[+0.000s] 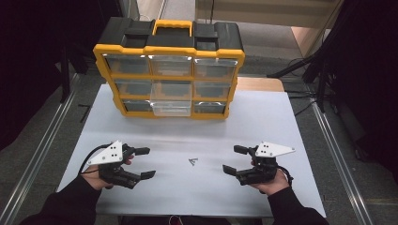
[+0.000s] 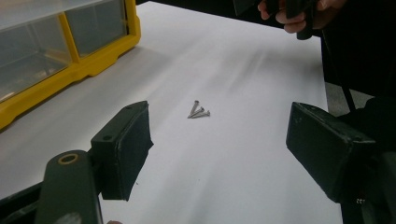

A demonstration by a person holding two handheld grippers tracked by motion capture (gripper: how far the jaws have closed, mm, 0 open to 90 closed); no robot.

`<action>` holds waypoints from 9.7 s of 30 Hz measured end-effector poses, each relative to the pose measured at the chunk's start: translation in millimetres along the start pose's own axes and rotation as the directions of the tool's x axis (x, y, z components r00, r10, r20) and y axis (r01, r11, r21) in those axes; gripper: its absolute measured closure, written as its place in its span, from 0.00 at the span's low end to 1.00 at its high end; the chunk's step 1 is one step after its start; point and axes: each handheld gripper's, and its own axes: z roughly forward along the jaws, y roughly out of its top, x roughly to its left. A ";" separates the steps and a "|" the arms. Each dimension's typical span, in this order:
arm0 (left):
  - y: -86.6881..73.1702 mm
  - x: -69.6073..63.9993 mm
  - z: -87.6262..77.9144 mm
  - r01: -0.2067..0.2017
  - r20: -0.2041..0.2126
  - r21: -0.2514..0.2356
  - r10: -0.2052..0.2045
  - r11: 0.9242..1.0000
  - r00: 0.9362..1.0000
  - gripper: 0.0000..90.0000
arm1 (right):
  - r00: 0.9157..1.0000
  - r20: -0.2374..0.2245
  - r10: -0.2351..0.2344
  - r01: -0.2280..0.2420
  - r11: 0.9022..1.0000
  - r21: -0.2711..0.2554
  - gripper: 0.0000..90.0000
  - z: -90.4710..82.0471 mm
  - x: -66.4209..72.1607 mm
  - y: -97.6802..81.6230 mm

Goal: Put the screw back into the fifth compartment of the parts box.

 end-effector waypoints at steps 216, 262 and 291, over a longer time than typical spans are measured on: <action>-1.6 2.0 -4.4 0.002 -0.010 -0.017 -0.002 1.000 1.000 0.24 | 0.998 -0.060 0.005 0.009 0.974 0.228 0.99 121.4 3.3 41.7; -3.1 10.2 -8.2 0.075 -0.031 -0.036 -0.076 0.997 0.997 0.24 | 0.999 0.010 -0.033 0.033 0.999 -0.010 0.99 97.4 23.7 79.5; -3.1 9.5 -7.0 0.050 -0.038 -0.020 -0.051 0.999 0.998 0.24 | 1.000 0.015 -0.026 0.026 0.999 -0.033 0.99 99.2 22.8 110.5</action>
